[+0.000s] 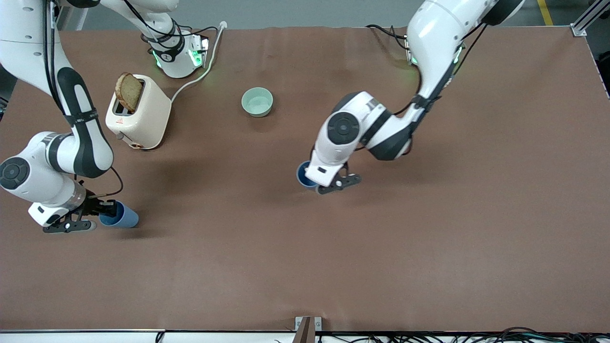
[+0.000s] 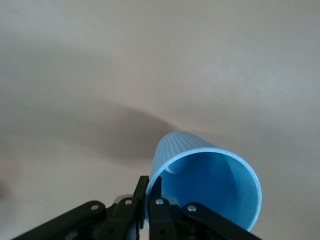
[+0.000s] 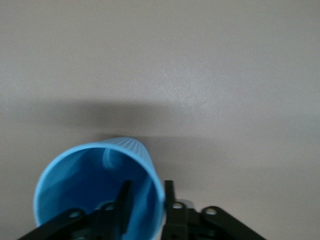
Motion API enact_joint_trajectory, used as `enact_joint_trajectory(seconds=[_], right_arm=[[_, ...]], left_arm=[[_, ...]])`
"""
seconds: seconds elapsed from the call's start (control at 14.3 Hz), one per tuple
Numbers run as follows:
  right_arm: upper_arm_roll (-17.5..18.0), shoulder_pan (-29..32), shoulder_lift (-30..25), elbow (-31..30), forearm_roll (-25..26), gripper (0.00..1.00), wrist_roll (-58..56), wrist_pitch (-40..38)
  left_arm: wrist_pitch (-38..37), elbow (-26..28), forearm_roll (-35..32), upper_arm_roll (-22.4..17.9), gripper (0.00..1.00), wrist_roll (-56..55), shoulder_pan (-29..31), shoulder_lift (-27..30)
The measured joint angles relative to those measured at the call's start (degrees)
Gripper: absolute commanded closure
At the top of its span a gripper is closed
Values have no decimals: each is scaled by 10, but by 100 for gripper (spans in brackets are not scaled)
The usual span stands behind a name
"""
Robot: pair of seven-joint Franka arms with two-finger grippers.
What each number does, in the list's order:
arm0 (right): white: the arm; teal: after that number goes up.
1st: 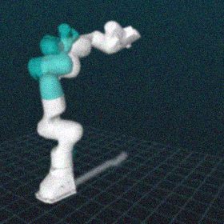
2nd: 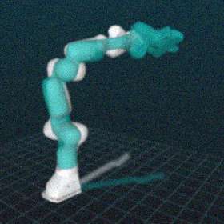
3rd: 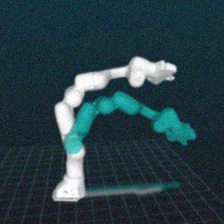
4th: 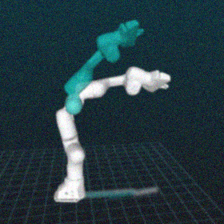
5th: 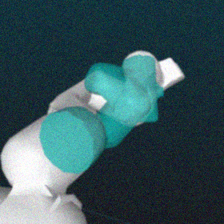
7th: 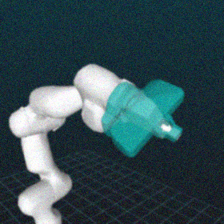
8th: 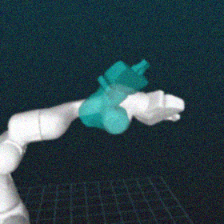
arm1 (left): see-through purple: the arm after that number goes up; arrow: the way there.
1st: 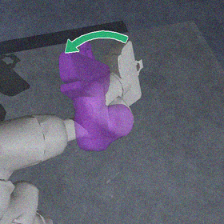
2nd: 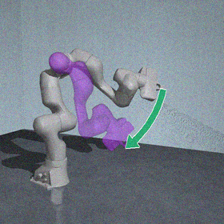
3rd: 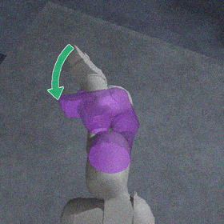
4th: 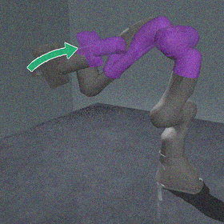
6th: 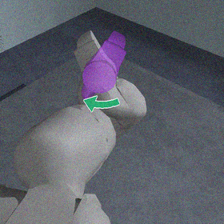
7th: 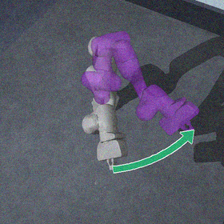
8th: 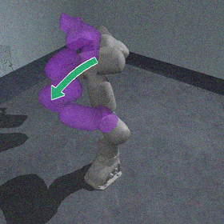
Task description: Stack blue cups with both arms
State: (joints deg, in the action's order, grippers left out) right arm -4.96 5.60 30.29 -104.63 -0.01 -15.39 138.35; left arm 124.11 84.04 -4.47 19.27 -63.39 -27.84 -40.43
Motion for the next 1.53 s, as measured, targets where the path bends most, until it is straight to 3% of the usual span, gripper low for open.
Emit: enact_joint_trajectory(seconds=[0.14, 0.28, 0.35, 0.42, 0.63, 0.77, 0.91, 1.05, 1.26, 1.53], right_arm=[[0, 0, 2, 12, 0, 99, 0, -14], [0, 0, 2, 51, 0, 100, 0, -74], [0, 0, 1, 83, 0, 100, 0, -117], [0, -2, -1, 118, 0, 100, 0, -160], [2, -20, -29, 214, -3, 99, 21, -273], [4, -53, -58, 234, -6, 99, 72, -316], [7, -102, -83, 236, -8, 99, 143, -355], [9, -168, -103, 237, -9, 99, 236, -395], [12, -295, -112, 237, -10, 99, 391, -403], [12, -430, -101, 230, -9, 99, 558, -348]], left_arm=[[15, -8, 0, 0, 98, -15, -14, -17], [24, -11, 0, -1, 85, -18, -15, -25], [31, -11, 0, -2, 51, -18, -15, -28], [36, -12, 0, -2, 1, -18, -14, -30], [41, -19, 0, -3, 0, -18, -13, -31], [43, -35, -1, -8, 0, -18, -8, -16], [29, -49, -2, -21, 0, -18, 19, 29], [-37, -55, -15, -24, 0, 5, 75, 97], [-130, -55, -27, -25, 0, 105, 167, 196], [-245, -53, -28, -26, 0, 311, 263, 291]])
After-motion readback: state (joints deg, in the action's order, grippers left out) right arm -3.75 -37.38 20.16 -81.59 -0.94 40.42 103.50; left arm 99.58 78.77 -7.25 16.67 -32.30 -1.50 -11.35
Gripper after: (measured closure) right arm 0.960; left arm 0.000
